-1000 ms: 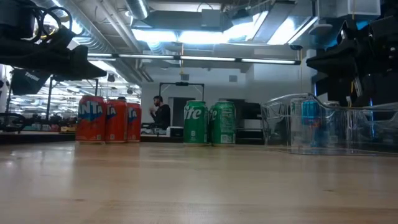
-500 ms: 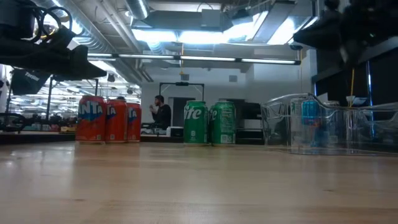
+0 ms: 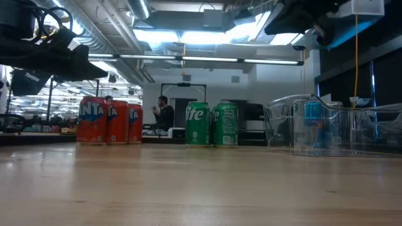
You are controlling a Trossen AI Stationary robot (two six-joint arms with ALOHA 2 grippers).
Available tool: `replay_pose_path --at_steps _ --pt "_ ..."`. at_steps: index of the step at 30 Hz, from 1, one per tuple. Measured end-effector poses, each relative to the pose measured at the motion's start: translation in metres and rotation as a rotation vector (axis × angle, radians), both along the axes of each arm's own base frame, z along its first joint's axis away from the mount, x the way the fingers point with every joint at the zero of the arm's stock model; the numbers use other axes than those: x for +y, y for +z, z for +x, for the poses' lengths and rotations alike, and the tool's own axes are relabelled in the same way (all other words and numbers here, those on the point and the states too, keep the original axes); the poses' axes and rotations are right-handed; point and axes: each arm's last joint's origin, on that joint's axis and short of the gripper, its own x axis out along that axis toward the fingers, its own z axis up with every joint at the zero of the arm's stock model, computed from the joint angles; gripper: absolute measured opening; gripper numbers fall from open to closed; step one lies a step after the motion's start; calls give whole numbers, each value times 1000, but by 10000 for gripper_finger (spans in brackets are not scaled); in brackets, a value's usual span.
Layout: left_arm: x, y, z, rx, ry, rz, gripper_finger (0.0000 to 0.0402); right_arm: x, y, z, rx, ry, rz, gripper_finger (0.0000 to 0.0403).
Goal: Sort soda cans
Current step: Move the top transparent bin to the bottom center of the table
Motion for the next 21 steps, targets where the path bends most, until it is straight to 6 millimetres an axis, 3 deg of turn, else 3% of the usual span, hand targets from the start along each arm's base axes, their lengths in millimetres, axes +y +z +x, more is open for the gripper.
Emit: replay_pose_path --at_steps 6,11,21 --pt "0 0 0 0 0 0 33 0 5 28 85 32 69 28" --pt "0 0 0 0 0 0 33 -2 -4 47 147 34 64 41" --pt "0 0 0 0 0 0 33 -4 -33 57 394 114 -127 173"
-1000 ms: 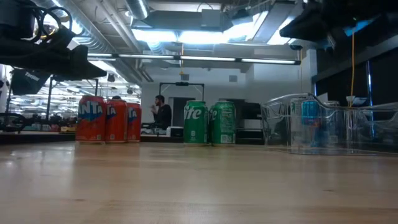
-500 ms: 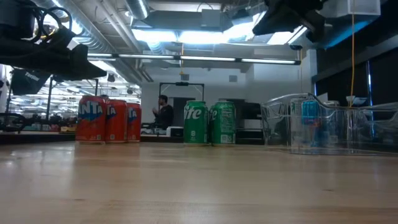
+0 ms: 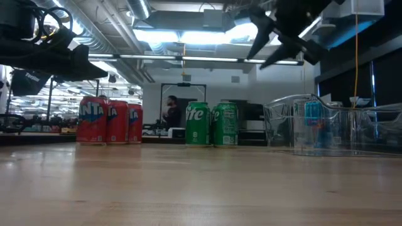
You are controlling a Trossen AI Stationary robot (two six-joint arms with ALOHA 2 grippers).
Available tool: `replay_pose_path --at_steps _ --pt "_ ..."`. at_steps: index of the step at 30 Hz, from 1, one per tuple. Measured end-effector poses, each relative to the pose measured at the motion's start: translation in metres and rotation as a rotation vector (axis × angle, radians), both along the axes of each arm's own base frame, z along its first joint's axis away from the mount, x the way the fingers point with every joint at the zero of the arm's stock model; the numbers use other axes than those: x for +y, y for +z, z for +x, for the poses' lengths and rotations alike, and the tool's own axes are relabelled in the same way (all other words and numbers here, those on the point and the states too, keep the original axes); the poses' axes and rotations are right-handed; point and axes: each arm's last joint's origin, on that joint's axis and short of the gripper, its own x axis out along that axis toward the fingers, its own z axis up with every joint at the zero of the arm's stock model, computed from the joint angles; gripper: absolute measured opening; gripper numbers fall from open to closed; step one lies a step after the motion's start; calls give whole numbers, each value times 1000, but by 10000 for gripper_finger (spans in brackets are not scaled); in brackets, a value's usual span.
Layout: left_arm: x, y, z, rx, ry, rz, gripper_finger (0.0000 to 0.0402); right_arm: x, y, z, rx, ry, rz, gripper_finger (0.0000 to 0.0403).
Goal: Sort soda cans
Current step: Move the top transparent bin to the bottom center of the table
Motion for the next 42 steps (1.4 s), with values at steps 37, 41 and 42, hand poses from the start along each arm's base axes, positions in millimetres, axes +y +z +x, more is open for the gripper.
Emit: replay_pose_path --at_steps 37,41,42 --pt "0 0 0 -78 -1 -64 33 9 -4 -11 164 -652 684 225" --pt "0 0 0 -76 -1 -63 33 10 -12 -6 206 -720 760 225" --pt "0 0 0 -74 -1 -61 33 11 -14 -5 217 -731 777 225"
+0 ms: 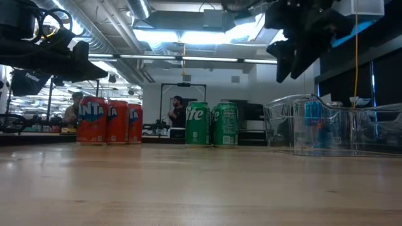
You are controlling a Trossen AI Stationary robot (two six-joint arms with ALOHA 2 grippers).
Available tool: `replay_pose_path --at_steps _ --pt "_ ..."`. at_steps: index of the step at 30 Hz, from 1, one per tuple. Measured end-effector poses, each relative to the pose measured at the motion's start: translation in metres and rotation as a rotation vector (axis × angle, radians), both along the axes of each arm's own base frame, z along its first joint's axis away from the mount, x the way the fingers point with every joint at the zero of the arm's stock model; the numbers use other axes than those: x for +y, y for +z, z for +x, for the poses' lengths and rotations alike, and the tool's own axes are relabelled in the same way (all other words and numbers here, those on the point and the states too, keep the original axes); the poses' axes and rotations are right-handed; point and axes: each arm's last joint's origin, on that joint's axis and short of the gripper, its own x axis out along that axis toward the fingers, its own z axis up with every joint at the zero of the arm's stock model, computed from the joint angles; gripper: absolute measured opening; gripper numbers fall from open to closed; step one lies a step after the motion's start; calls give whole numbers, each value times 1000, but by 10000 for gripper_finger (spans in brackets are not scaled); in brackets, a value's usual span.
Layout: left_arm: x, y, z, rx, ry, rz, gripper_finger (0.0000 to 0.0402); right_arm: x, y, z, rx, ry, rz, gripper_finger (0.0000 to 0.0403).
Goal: Sort soda cans
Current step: Move the top transparent bin to the bottom center of the table
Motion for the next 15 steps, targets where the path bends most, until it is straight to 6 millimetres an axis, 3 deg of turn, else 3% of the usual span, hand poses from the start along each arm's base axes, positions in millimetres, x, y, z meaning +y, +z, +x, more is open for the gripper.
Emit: replay_pose_path --at_steps 7,15 --pt "0 0 0 0 0 0 33 16 -14 9 68 -21 92 225" --pt "0 0 0 -15 -1 -12 33 23 -22 8 145 -84 56 225"
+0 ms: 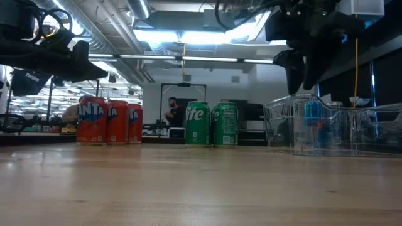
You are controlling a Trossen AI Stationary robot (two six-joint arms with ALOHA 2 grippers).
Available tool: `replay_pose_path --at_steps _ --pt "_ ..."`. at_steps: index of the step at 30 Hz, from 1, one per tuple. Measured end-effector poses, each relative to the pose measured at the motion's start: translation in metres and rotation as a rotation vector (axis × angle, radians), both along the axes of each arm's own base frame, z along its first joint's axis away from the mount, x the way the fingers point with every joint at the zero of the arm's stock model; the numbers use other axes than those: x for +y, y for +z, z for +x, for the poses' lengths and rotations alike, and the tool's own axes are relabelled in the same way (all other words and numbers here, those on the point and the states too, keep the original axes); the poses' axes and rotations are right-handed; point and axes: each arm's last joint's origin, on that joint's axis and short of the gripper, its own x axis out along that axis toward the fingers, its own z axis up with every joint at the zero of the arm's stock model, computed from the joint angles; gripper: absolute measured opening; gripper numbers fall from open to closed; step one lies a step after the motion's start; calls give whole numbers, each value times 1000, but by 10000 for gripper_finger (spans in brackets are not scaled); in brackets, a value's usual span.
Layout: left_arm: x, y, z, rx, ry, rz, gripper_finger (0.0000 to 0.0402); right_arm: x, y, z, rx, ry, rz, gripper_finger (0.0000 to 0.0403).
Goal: Sort soda cans
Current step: Move the top transparent bin to the bottom center of the table
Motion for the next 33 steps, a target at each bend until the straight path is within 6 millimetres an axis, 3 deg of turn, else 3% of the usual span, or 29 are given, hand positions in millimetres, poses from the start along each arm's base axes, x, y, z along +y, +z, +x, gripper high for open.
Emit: replay_pose_path --at_steps 7,16,19,29,33 --pt "0 0 0 -10 0 -7 33 11 -13 8 45 6 1 225" --pt "0 0 0 -2 0 1 33 11 -34 23 76 39 -28 217" --pt "0 0 0 10 0 10 33 11 -40 26 93 59 -18 186" --pt "0 0 0 7 0 8 33 14 -40 27 76 152 -48 26" --pt "0 0 0 7 1 8 33 20 -39 29 43 275 -82 10"
